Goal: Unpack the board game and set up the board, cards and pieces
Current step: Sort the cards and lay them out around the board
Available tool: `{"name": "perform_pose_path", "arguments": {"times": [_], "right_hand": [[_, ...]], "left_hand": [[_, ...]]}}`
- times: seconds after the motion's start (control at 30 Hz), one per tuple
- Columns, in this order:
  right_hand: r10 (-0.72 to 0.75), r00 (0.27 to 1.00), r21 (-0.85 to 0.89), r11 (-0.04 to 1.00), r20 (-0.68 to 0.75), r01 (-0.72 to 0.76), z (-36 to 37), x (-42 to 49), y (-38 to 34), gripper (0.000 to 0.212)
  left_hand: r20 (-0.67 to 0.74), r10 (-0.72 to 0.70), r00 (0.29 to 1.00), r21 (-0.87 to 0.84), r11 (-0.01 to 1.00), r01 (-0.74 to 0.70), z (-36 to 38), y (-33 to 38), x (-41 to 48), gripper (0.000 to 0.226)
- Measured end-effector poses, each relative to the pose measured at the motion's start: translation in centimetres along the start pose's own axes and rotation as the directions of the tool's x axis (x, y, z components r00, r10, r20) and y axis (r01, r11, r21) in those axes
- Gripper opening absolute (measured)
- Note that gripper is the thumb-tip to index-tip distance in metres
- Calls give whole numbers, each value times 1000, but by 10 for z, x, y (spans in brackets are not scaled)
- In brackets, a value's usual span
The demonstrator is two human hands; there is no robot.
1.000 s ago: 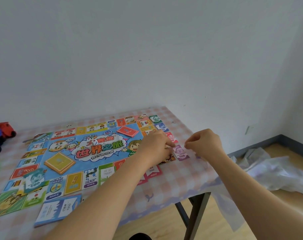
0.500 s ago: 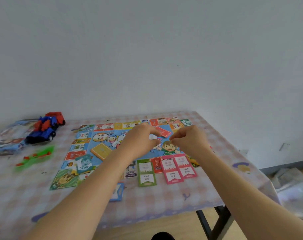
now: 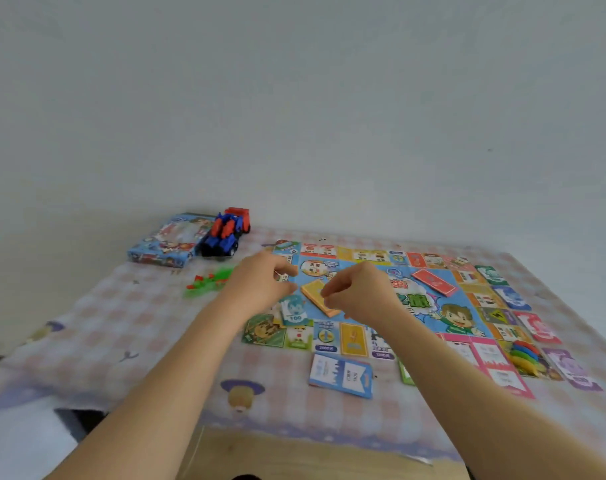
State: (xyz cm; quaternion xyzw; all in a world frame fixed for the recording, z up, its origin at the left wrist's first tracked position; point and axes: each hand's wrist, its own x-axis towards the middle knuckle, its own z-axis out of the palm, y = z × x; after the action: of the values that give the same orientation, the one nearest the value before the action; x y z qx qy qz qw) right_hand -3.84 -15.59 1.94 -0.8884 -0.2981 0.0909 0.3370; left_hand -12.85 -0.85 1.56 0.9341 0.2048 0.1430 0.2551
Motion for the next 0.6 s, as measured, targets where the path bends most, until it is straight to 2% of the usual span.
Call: {"name": "perform_pose_path", "arguments": {"times": [0.1, 0.17, 0.23, 0.33, 0.43, 0.6], "right_hand": [[-29, 994, -81, 996, 107, 38, 18, 5, -13, 16], [-40, 991, -142, 988, 131, 59, 27, 8, -17, 19], [-37, 994, -238, 969, 104, 61, 35, 11, -21, 24], [0, 999, -375, 927, 38, 14, 46, 17, -25, 48], [28, 999, -463, 886, 34, -9, 54, 19, -26, 61], [57, 997, -435, 900, 46, -32, 56, 19, -26, 65]], "left_hand": [[-11, -56, 998, -20, 998, 56, -8, -19, -4, 30], [-17, -69, 997, -25, 997, 68, -10, -27, -5, 31], [-23, -68, 997, -35, 997, 67, -12, -34, -7, 30], [-36, -48, 998, -31, 998, 46, -9, -39, -6, 28], [-68, -35, 997, -31, 999, 33, -5, -37, -4, 29], [-53, -30, 998, -68, 997, 27, -4, -36, 0, 28]]}}
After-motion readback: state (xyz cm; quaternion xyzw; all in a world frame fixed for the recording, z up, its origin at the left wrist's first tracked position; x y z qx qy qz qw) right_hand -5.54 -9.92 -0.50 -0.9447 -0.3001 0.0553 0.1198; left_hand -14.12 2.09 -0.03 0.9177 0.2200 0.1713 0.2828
